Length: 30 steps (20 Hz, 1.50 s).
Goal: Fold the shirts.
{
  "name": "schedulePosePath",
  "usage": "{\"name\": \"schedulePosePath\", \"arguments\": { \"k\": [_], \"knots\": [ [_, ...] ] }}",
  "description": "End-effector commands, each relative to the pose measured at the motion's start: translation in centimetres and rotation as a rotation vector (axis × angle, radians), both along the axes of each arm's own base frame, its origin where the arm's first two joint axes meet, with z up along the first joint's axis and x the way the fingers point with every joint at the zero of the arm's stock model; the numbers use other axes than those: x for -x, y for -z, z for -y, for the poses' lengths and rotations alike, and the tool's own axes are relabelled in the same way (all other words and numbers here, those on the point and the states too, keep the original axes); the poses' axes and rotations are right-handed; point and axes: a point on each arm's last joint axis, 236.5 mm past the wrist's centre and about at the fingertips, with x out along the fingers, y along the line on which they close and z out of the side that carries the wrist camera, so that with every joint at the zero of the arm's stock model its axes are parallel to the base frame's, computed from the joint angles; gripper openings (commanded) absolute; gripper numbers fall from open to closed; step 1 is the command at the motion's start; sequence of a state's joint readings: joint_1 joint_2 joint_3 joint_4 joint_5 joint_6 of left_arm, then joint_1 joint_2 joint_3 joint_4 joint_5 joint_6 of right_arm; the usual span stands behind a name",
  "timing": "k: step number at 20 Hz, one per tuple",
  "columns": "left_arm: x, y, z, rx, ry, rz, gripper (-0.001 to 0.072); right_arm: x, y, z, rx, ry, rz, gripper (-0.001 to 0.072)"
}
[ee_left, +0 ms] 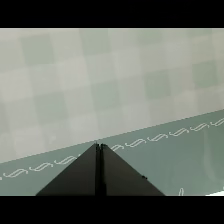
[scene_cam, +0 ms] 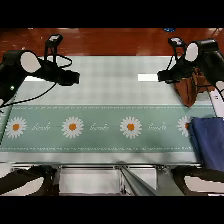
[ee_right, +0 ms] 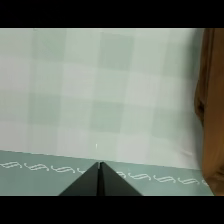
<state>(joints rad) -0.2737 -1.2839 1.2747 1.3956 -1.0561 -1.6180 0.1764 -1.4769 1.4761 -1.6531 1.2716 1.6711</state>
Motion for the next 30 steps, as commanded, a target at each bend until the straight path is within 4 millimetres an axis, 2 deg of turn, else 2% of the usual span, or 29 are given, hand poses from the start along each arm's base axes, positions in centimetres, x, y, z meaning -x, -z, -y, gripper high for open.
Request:
{"name": "schedulePosePath", "arguments": {
  "k": [1, 15, 16, 20, 21, 22, 23, 24, 25, 26, 27, 29, 30],
  "knots": [
    [0.0, 0.0, 0.0, 0.000, 0.001, -0.001, 0.0022, 0.0, 0.0, -0.1, 0.000, -0.001, 0.000, 0.0028],
    [0.0, 0.0, 0.0, 0.000, 0.001, 0.000, 0.0022, -0.1, 0.0, -0.1, -0.001, -0.001, 0.003, 0.0028],
    [-0.2, -0.1, 0.1, 0.002, -0.001, 0.008, 0.0022, -0.4, -0.1, -0.1, -0.001, -0.003, 0.016, 0.0028],
    [-3.4, -2.1, 0.6, 0.045, -0.030, 0.162, 0.0023, -4.5, -2.0, 0.8, 0.044, -0.015, 0.208, 0.0030],
    [-4.3, -2.6, 0.7, 0.056, -0.038, 0.203, 0.0061, -5.7, -2.7, 0.4, 0.032, -0.021, 0.265, 0.0030],
    [-5.2, -2.9, 0.8, 0.065, -0.046, 0.237, 0.0234, -6.9, -3.5, 0.0, 0.019, -0.029, 0.329, 0.0045],
    [-5.7, -2.7, 0.8, 0.069, -0.051, 0.251, 0.0491, -7.9, -4.3, -0.3, 0.008, -0.034, 0.382, 0.0177],
    [-6.1, -2.4, 0.9, 0.071, -0.057, 0.252, 0.0507, -8.9, -5.2, -0.5, 0.002, -0.042, 0.438, 0.0387],
    [-6.3, -2.1, 0.7, 0.069, -0.061, 0.250, 0.0507, -9.8, -6.0, -0.2, 0.028, -0.057, 0.488, 0.0420],
    [-6.5, -2.0, 0.5, 0.069, -0.068, 0.253, 0.0506, -10.7, -7.0, 1.4, 0.099, -0.063, 0.538, 0.0420],
    [-6.7, -2.2, 0.0, 0.078, -0.092, 0.252, 0.0506, -11.2, -7.6, 3.8, 0.166, -0.030, 0.567, 0.0420],
    [-6.9, -2.7, -1.7, 0.101, -0.166, 0.222, 0.0506, -11.5, -8.1, 10.7, 0.262, 0.097, 0.585, 0.0420],
    [-6.7, -2.8, -2.7, 0.100, -0.189, 0.202, 0.0506, -11.4, -7.7, 14.5, 0.264, 0.178, 0.581, 0.0419]
  ]
}}
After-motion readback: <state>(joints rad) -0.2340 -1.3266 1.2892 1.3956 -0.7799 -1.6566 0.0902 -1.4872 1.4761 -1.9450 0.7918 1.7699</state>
